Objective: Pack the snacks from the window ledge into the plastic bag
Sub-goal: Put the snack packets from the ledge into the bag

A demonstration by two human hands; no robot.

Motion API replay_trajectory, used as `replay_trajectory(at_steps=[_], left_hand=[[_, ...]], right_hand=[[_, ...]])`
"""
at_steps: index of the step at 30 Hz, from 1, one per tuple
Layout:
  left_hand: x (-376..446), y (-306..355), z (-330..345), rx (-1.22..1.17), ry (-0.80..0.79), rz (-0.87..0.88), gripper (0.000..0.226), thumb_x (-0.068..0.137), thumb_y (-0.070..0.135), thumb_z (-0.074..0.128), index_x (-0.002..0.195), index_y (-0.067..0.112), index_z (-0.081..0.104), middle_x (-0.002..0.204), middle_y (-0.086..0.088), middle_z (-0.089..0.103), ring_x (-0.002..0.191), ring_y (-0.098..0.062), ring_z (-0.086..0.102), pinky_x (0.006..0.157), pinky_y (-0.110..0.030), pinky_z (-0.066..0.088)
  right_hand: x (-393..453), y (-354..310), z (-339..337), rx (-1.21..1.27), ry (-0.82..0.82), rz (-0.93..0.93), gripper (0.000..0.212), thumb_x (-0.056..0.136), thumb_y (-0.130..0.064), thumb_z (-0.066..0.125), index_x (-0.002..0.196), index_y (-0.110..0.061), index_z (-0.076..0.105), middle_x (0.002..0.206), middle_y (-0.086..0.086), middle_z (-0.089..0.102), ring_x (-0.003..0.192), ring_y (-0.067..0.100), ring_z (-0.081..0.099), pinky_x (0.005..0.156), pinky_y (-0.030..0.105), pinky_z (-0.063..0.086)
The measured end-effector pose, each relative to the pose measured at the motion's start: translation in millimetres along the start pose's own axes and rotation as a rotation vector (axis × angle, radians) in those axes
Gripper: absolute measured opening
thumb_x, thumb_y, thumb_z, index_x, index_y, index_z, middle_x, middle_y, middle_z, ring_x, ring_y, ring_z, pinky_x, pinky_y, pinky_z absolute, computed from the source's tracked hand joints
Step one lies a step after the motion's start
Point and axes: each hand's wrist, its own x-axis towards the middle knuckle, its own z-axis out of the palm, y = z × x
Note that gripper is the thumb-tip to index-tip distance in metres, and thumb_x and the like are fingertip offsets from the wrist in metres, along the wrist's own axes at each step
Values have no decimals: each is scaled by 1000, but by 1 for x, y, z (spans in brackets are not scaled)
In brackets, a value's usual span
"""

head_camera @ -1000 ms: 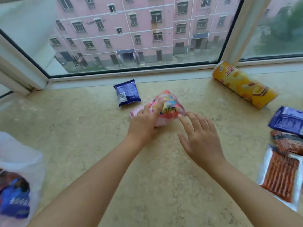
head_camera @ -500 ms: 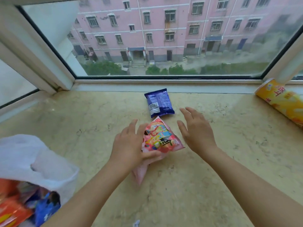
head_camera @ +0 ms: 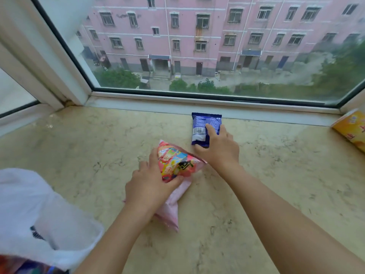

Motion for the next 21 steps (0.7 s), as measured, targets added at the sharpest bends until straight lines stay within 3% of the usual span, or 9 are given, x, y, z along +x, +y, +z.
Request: replay_trajectory(at_steps=[4,7,11,13,16,21], left_hand=[[2,-15,0,-150,22,-79,105,71,72,58,150,32,2,141,-6,38,124,-29,45,91,-40,41],[2,-18,2,-196,35,-75,107,69,70,60,151,33,1,142,-4,38,126,-28,44,92,-40,41],[2,-18,3,-190,44,-81,106,70,71,58,151,31,2,140,-3,40,124,-27,45,90,-40,42],[1,-18,4,-182,48,-78,106,70,71,58,151,33,1,140,-3,40,124,-27,45,90,-40,42],[0,-19,4,-175,61,-75,105,71,72,58,151,35,0,140,-2,40,123,-27,46,89,-39,42],[-12,-20,3,-299,173,-104,99,64,68,68,146,45,16,131,8,52,114,-19,55,82,-34,45]], right_hand=[[6,-18,3,98,0,101,95,64,-81,54,144,-35,32,155,10,20,133,31,34,102,47,36],[14,-32,5,110,-29,189,97,65,-87,46,144,-32,31,158,13,12,138,33,26,105,54,30],[23,-37,11,56,-15,161,74,77,-62,60,136,-23,37,153,13,22,129,34,35,97,48,39],[21,-34,11,64,2,108,62,77,-45,64,129,-20,42,147,12,30,122,35,40,93,44,41],[11,-30,6,61,28,26,49,76,-34,66,119,-18,48,137,10,39,113,34,44,86,40,40],[-17,-18,-1,-167,90,-175,57,79,-30,63,131,-19,44,152,10,28,121,33,42,91,41,39]])
